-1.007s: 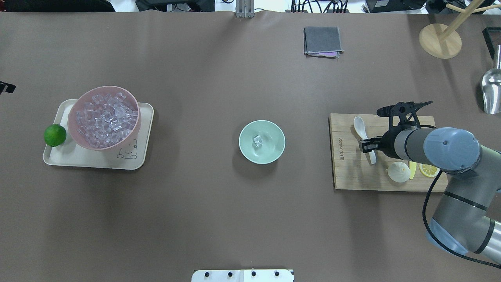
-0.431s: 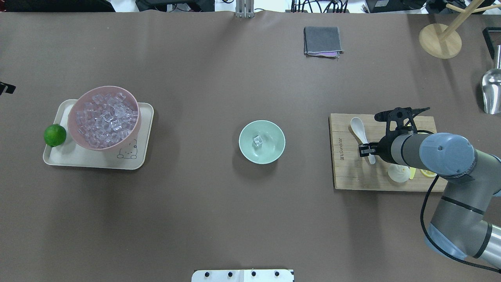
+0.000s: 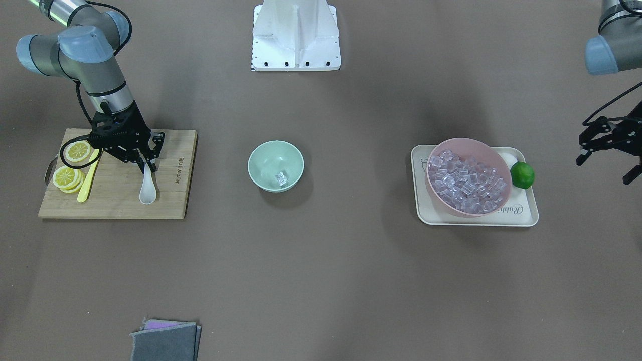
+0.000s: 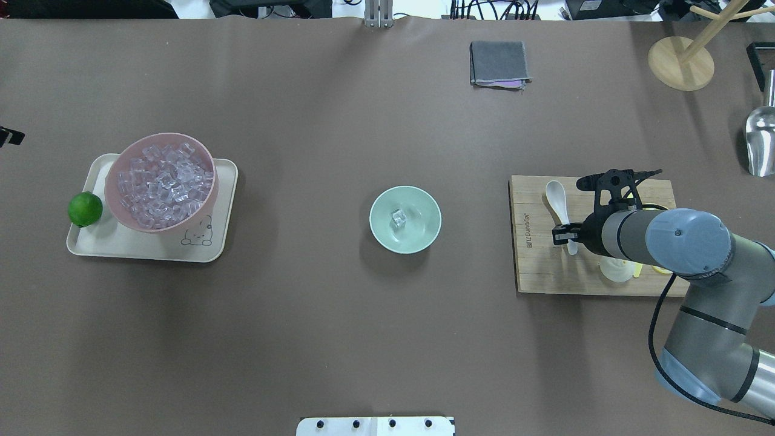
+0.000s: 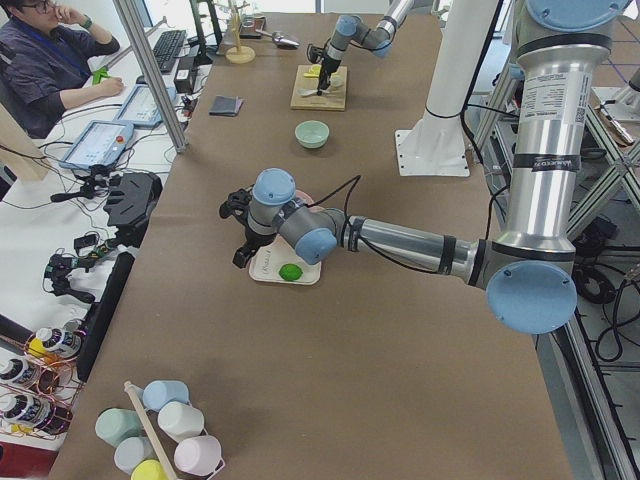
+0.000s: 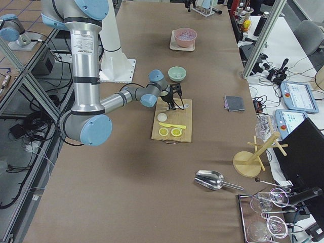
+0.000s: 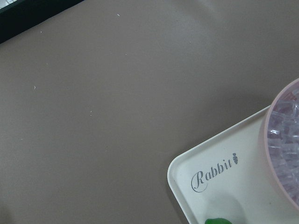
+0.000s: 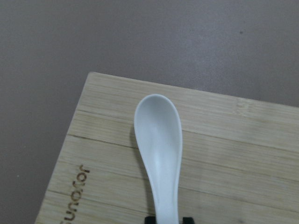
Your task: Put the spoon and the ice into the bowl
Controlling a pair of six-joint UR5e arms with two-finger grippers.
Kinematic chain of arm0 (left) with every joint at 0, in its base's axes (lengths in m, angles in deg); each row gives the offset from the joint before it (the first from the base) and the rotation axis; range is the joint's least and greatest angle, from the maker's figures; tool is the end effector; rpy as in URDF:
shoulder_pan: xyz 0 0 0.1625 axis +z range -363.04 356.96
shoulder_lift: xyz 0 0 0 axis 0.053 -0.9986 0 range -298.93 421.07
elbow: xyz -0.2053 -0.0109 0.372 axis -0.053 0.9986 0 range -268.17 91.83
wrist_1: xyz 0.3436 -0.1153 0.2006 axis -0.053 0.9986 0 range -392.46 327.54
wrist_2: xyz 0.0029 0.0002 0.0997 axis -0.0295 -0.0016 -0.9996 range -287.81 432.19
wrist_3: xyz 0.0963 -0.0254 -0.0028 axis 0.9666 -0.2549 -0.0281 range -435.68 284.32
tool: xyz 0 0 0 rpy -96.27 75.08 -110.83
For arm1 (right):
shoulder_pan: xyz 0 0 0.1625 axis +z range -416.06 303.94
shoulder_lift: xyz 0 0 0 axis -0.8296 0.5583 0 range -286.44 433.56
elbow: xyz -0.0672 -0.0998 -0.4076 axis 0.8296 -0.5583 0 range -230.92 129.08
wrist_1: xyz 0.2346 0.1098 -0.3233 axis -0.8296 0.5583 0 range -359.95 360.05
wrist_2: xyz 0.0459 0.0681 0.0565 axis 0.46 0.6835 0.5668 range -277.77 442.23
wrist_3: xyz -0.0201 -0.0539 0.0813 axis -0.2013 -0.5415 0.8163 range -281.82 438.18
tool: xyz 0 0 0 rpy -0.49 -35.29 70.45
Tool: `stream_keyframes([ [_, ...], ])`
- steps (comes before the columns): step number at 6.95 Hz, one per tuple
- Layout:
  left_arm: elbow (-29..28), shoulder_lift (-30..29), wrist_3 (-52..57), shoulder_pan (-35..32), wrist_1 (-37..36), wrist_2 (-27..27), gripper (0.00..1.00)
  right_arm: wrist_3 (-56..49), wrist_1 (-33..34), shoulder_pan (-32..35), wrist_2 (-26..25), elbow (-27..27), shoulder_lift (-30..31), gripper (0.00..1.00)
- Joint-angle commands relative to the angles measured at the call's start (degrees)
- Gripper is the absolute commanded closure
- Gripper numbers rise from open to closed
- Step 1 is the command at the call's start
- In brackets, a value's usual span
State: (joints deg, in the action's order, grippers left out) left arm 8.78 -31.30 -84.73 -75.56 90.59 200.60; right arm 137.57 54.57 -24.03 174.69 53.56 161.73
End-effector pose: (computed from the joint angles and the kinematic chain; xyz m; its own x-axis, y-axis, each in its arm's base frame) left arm 0.0914 -0.5279 0.5142 0.6489 0.5159 -0.5592 -0.1215 0.7958 0.5933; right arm -0.3807 -0.3905 0.4603 0.7065 -0.1581 0.6898 -0.1642 0.9115 0.3772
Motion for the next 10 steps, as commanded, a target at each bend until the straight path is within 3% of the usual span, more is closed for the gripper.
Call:
stream_keyframes([
  [1, 0.00, 0.00, 0.00, 0.01, 0.00, 0.00, 0.01, 0.03, 0.14, -0.13, 0.17, 1.67, -0.63, 1.00],
  [2, 0.00, 0.00, 0.00, 0.01, 0.00, 0.00, 0.01, 0.38, 1.36, -0.13, 0.26, 3.08, -2.20, 1.00],
  [4, 0.00, 0.00, 0.00, 0.01, 0.00, -0.09, 0.01, 8.53, 18.33, -0.83, 0.35, 5.28, -15.85, 1.00],
  [6, 0.00, -0.09, 0.00, 0.01, 0.00, -0.18, 0.01, 7.42, 33.22, -5.72, -1.65, 6.08, -27.39, 1.00],
  [8, 0.08, -0.09, 0.00, 0.01, 0.00, -0.26, 0.01, -0.01, 33.72, -12.14, -8.68, 5.21, -29.11, 1.00],
  [10, 0.00, -0.09, 0.00, 0.01, 0.00, -0.26, 0.01, -2.24, 33.63, -13.13, -9.49, 3.36, -29.20, 1.00],
])
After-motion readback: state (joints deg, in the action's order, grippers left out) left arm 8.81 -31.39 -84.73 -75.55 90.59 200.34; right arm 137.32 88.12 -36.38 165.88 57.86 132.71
